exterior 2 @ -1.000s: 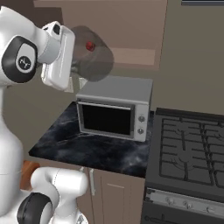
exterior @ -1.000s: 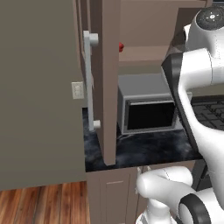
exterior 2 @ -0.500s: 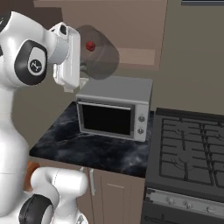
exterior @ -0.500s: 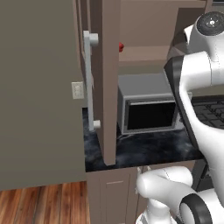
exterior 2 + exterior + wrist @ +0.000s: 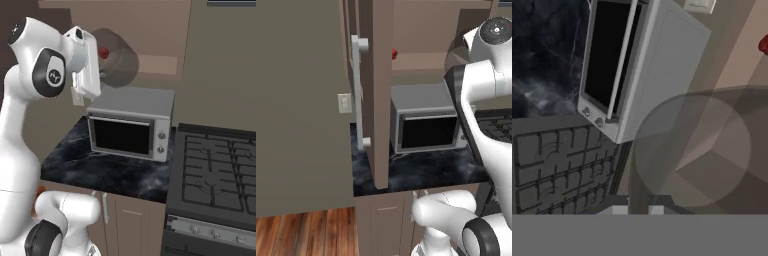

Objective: Pick the candle and jar from the dining table and place them in the open cabinet. Close the cabinet after placing the objects.

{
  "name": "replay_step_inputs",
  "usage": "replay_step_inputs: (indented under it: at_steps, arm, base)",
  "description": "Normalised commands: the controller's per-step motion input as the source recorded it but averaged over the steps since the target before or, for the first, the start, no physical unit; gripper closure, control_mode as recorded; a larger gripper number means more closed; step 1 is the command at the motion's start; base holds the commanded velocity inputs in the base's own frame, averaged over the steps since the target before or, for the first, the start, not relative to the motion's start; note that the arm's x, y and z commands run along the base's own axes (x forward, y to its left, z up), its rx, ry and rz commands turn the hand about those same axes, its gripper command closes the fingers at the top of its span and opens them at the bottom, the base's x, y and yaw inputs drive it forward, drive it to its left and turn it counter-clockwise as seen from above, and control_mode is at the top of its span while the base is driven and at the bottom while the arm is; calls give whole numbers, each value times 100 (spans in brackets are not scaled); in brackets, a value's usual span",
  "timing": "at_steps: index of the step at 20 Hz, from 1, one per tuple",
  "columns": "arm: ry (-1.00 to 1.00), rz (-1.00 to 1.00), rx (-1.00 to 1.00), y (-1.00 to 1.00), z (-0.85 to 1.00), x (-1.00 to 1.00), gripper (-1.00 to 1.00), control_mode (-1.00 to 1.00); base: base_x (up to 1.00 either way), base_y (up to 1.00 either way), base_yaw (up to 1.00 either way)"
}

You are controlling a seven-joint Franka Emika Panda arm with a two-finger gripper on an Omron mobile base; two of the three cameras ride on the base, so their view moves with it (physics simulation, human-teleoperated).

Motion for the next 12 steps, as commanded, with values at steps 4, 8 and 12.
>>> replay_step_inputs:
  at_steps: [4,8,12]
  arm:
    - [0,3,-3,-10,0,34,100,-100]
    - [0,0,-5,-13,0,25,100,-100]
    - [0,0,-5,-11,0,29,100,-100]
  base:
    - [0,0,0]
    - [0,0,0]
    - [0,0,0]
